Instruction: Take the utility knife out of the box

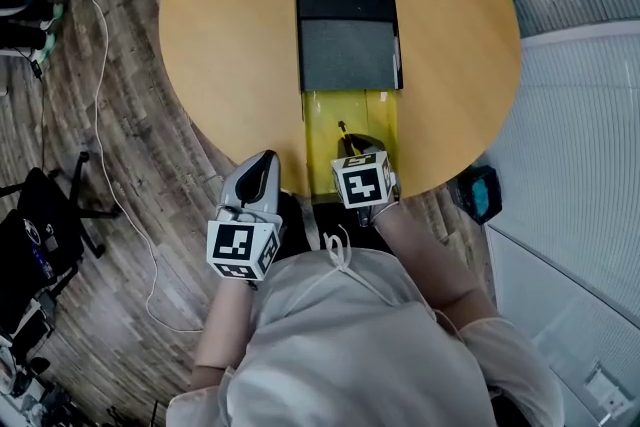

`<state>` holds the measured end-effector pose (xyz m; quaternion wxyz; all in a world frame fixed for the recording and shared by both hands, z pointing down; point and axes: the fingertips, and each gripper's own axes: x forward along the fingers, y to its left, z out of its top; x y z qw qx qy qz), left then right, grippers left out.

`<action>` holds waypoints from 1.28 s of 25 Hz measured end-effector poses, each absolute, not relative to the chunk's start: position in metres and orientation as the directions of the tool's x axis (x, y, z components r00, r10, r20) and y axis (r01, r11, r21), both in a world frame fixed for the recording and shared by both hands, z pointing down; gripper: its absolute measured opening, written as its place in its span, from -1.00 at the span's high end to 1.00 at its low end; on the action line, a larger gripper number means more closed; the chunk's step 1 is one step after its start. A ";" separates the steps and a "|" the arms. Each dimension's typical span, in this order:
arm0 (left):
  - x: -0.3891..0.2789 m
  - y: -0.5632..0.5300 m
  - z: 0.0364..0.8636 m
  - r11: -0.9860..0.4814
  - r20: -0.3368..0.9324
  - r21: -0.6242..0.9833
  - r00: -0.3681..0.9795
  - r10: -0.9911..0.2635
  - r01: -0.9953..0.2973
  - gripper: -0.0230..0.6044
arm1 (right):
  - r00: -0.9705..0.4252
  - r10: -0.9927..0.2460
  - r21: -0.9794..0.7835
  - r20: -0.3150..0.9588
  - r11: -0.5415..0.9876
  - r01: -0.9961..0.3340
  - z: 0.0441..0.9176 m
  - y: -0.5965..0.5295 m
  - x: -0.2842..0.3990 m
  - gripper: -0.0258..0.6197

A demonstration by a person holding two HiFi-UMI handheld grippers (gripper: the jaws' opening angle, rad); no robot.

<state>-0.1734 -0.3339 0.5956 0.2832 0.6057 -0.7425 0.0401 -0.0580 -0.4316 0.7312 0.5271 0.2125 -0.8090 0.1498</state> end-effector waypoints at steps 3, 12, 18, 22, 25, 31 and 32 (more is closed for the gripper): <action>-0.172 -0.336 0.592 0.260 0.471 0.272 -0.108 -0.875 -0.927 0.90 | -0.399 -0.191 -0.034 0.897 0.869 -0.493 0.714 -0.432 -0.060 0.73; -0.170 -0.365 0.552 0.223 0.426 0.222 -0.111 -0.898 -0.949 0.90 | -0.546 -0.282 -0.088 0.789 0.828 -0.554 0.625 -0.462 -0.064 0.73; -0.174 -0.384 0.504 0.176 0.352 0.160 -0.110 -0.929 -0.971 0.90 | -0.677 -0.349 -0.112 0.648 0.836 -0.538 0.544 -0.475 -0.072 0.73; -0.170 -0.396 0.462 0.144 0.281 0.108 -0.108 -0.953 -0.984 0.90 | -0.740 -0.395 -0.109 0.544 0.842 -0.529 0.488 -0.480 -0.067 0.73; -0.163 -0.400 0.434 0.119 0.231 0.091 -0.095 -0.968 -0.989 0.90 | -0.768 -0.425 -0.099 0.479 0.843 -0.529 0.454 -0.478 -0.058 0.73; -0.149 -0.411 0.401 0.082 0.174 0.050 -0.072 -0.982 -0.995 0.90 | -0.791 -0.448 -0.112 0.417 0.838 -0.534 0.424 -0.481 -0.044 0.73; -0.147 -0.413 0.401 0.078 0.174 0.049 -0.068 -0.982 -0.996 0.90 | -0.792 -0.447 -0.116 0.416 0.838 -0.534 0.424 -0.481 -0.042 0.73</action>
